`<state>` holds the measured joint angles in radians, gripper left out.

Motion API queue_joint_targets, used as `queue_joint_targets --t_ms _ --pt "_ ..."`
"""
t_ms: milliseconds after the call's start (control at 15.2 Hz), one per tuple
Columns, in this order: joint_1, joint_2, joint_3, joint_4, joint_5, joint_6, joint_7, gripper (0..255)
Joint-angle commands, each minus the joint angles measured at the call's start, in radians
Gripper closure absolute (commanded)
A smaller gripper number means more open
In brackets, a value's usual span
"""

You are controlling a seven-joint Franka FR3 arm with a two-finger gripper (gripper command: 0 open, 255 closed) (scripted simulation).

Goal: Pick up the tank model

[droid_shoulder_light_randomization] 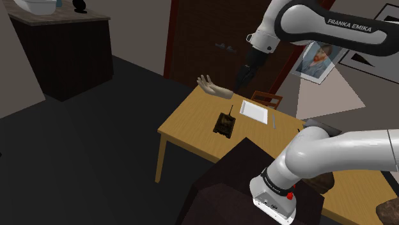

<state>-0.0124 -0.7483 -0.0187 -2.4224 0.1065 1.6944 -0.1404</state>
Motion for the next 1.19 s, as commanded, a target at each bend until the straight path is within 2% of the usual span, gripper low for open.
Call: queue_joint_targets --t_ms 0,528,1122 --pt "0.000 0.000 0.000 0.000 0.000 0.000 0.000 0" --pt "-0.082 0.226 -0.029 -0.011 -0.015 0.228 0.089 0" --pt "-0.161 0.505 -0.079 0.041 -0.019 0.445 0.184 0"
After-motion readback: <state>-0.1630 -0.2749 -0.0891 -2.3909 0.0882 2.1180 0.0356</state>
